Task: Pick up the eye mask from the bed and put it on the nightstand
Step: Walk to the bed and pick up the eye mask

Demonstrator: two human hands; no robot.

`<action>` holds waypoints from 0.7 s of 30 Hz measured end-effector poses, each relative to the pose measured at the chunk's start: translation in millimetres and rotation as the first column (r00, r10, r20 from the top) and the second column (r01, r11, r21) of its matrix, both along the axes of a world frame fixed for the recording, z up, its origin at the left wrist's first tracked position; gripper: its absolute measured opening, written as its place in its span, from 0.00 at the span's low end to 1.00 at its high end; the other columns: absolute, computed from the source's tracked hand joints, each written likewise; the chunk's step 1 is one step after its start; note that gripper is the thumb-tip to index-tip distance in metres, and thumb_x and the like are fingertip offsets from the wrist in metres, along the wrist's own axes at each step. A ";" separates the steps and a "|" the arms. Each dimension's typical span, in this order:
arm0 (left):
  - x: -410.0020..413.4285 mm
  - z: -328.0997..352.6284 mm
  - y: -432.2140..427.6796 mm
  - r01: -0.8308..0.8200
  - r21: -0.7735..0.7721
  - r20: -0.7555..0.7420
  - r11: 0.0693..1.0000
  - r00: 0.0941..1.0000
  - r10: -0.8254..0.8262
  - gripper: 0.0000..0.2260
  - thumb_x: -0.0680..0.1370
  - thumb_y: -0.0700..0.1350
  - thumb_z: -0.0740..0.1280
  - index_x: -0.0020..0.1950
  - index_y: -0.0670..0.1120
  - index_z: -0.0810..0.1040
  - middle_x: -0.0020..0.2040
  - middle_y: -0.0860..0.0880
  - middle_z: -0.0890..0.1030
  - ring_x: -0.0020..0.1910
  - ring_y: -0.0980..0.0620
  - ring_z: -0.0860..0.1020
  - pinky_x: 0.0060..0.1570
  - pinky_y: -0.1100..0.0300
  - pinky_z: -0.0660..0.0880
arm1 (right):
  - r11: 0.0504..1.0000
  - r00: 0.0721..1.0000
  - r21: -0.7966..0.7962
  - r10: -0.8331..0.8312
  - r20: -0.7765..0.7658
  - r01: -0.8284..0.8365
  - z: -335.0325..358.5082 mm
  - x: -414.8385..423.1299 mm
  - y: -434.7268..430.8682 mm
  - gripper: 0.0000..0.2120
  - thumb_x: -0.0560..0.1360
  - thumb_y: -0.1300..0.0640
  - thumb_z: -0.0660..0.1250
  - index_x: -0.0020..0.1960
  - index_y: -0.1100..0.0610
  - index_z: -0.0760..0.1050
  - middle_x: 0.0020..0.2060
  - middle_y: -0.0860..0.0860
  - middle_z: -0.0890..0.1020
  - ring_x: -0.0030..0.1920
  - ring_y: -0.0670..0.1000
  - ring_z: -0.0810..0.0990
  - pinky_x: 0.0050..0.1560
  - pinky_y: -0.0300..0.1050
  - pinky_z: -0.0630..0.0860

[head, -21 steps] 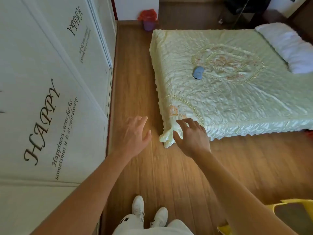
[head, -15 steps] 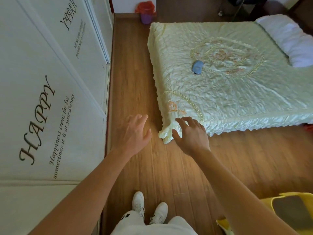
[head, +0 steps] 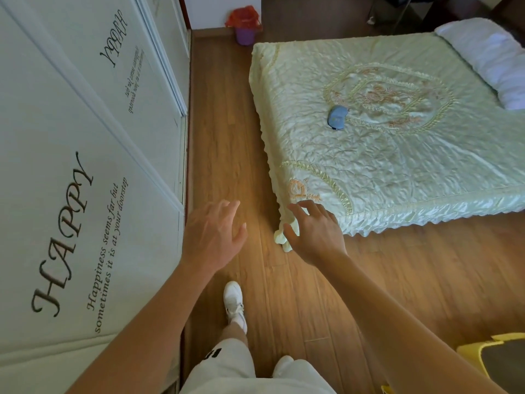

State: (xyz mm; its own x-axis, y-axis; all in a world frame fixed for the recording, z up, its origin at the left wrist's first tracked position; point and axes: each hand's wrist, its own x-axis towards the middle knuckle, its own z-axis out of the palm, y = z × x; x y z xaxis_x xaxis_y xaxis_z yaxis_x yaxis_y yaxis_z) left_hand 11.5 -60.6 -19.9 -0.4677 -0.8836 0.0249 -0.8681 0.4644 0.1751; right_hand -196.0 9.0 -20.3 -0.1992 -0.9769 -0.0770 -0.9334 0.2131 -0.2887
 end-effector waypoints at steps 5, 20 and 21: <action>0.0 -5.1 -68.5 0.031 -0.013 -0.021 0.999 0.999 -0.031 0.24 0.79 0.59 0.59 0.71 0.49 0.70 0.67 0.48 0.79 0.63 0.47 0.77 0.59 0.50 0.76 | 1.000 0.999 0.003 -0.031 -0.017 0.031 -9.7 2.3 -65.5 0.21 0.80 0.44 0.62 0.71 0.50 0.72 0.68 0.53 0.78 0.67 0.57 0.76 0.68 0.56 0.71; 13.4 3.0 -324.0 0.136 0.011 -0.071 0.991 0.988 -0.135 0.24 0.79 0.58 0.59 0.71 0.49 0.71 0.66 0.48 0.79 0.64 0.48 0.76 0.59 0.49 0.76 | 0.987 0.987 -0.015 -0.160 -0.028 0.160 -0.2 24.0 -293.6 0.19 0.78 0.48 0.66 0.66 0.51 0.76 0.62 0.54 0.82 0.60 0.58 0.82 0.60 0.58 0.78; 10.5 1.9 -335.4 0.145 0.014 -0.071 0.989 0.987 -0.144 0.24 0.79 0.58 0.58 0.71 0.49 0.70 0.66 0.48 0.79 0.64 0.48 0.76 0.59 0.49 0.76 | 0.985 0.985 -0.014 -0.170 -0.025 0.169 -0.3 21.9 -303.8 0.19 0.77 0.48 0.67 0.66 0.52 0.77 0.62 0.54 0.82 0.59 0.58 0.82 0.59 0.57 0.79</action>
